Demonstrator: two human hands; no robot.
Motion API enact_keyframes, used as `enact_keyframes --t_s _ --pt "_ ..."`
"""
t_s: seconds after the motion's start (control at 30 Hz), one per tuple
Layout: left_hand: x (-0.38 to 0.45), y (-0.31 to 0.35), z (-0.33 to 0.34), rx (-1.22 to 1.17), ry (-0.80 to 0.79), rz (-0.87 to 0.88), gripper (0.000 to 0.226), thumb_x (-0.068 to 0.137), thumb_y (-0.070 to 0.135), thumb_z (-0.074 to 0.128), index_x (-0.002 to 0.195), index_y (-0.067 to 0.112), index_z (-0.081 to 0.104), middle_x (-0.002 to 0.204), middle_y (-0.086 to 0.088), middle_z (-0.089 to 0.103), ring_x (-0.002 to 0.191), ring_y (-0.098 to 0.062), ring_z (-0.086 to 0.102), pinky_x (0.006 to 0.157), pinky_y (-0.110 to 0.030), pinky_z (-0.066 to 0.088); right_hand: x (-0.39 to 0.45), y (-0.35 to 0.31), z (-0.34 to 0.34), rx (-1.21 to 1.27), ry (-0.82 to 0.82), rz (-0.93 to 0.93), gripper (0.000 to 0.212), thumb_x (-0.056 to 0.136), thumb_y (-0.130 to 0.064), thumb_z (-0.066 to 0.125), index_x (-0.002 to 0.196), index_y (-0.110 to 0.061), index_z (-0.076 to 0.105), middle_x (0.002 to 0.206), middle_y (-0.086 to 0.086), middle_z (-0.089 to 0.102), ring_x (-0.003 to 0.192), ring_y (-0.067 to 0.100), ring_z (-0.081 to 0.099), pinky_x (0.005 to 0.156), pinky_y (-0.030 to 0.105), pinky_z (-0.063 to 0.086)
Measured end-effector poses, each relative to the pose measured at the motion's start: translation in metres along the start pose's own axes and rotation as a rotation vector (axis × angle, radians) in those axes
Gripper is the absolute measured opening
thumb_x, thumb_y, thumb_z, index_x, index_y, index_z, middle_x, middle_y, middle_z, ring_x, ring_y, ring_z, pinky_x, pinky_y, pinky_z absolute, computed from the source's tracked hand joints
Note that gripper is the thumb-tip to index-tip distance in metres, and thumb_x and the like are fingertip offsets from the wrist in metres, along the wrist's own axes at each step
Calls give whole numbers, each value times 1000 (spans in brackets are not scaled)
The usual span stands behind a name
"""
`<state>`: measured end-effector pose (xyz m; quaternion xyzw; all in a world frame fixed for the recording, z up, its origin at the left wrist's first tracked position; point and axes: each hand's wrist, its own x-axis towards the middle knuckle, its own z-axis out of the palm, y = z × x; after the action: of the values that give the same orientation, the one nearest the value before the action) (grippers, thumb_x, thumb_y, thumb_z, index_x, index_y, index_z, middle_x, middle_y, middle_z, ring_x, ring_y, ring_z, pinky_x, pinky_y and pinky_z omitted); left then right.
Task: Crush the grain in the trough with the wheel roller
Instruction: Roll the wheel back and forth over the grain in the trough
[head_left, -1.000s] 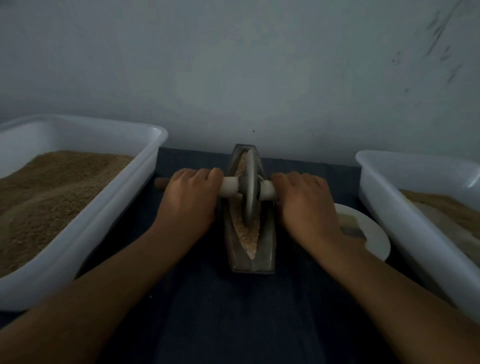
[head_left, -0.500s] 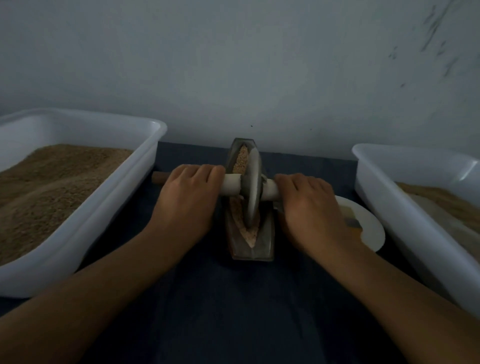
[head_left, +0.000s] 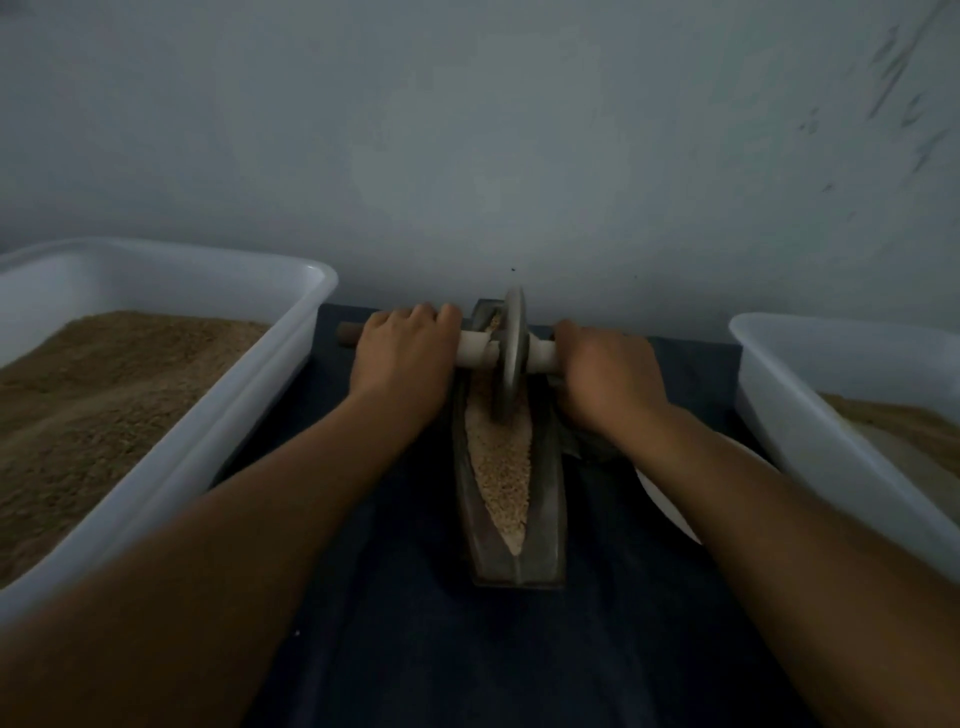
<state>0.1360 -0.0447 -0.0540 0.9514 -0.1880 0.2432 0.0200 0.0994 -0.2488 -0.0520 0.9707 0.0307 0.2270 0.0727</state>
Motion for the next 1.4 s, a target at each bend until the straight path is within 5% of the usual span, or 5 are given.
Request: enact_keyframes --t_s 0.47,0.7,0.87,1.13,1.4 --pt "-58 2 -9 -36 123 41 27 84 20 63 109 18 53 103 -3 61 95 -24 58 90 -37 41 -57 -17 -17 52 179 -19 9 85 -11 63 94 -13 61 84 6 61 78 29 56 72 37 31" --pt "-99 10 -32 -67 176 79 43 79 22 67 120 14 55 114 -6 61 107 -24 56 101 -39 39 -103 -17 -39 67 113 -92 44 87 -19 67 129 -10 56 116 10 63 106 29 60 96 44 43" --pt "-115 15 -45 -79 154 77 51 77 19 69 126 11 54 120 -8 59 112 -26 55 106 -43 39 -117 -19 -53 51 76 -114 58 85 -20 70 138 -6 50 129 14 59 117 32 57 106 48 41" --pt "-83 11 -26 41 148 139 36 84 24 63 117 15 51 111 -6 58 101 -25 54 99 -40 38 -96 -10 -21 70 121 -107 35 84 -11 66 118 -4 61 101 14 64 90 34 61 82 46 47" --pt "-18 4 -4 30 9 31 31 84 23 66 108 20 46 109 -5 61 98 -26 59 89 -38 41 -20 0 -3 -21 23 -53 22 85 -23 62 104 -14 54 97 7 61 86 30 57 65 34 26"
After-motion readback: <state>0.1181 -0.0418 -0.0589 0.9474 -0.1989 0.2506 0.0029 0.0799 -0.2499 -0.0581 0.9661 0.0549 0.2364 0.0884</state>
